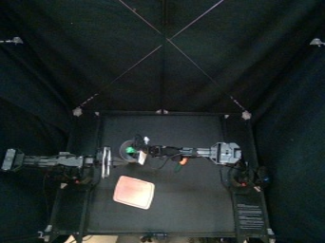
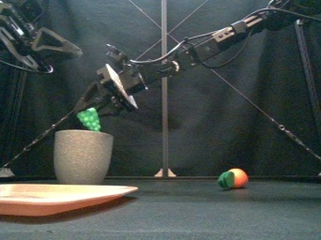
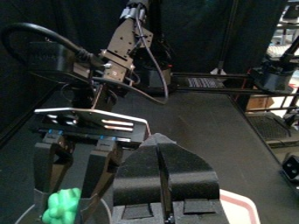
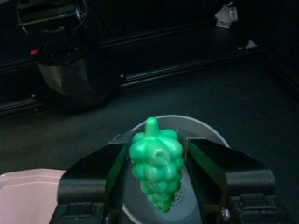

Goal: Pick the green grapes then place it in the grey bowl
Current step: Drop green grapes in the grey bowl and return to neutral

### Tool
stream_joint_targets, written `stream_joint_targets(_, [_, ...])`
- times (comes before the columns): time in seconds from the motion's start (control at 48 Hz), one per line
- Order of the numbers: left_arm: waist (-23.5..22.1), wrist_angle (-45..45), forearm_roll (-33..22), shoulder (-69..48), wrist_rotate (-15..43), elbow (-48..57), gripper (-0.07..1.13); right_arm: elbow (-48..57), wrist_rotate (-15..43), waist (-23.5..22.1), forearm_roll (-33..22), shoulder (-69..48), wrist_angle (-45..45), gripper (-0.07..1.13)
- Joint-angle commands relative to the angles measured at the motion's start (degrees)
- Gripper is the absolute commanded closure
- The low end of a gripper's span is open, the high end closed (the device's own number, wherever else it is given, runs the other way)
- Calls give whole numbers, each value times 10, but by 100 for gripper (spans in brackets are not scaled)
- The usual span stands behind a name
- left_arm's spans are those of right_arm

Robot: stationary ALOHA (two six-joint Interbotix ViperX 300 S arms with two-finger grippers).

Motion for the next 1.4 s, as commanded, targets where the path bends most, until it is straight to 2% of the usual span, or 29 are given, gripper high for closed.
stream_joint_targets(0.021, [-1,-3,-1,1,-1,-8,100,-21,-4,-2,9,-12,4,26])
stream_joint_targets(0.312, [-3,-2,0,2,-1,-8,100,-25,-2,-2,11,-9,11,6])
stream_joint_targets(0.583, [-3,-1,0,2,-1,-8,100,2,-6,2,-5,-59,76,6])
stream_joint_targets(0.875, [-3,-1,0,2,0,-5,100,130,0,33,-31,-168,105,6])
stream_joint_targets(1.188, [4,0,0,2,0,-5,100,243,1,88,1,-266,61,6])
stream_joint_targets(1.396, [9,-1,0,2,0,-11,100,324,4,101,11,-325,-7,6])
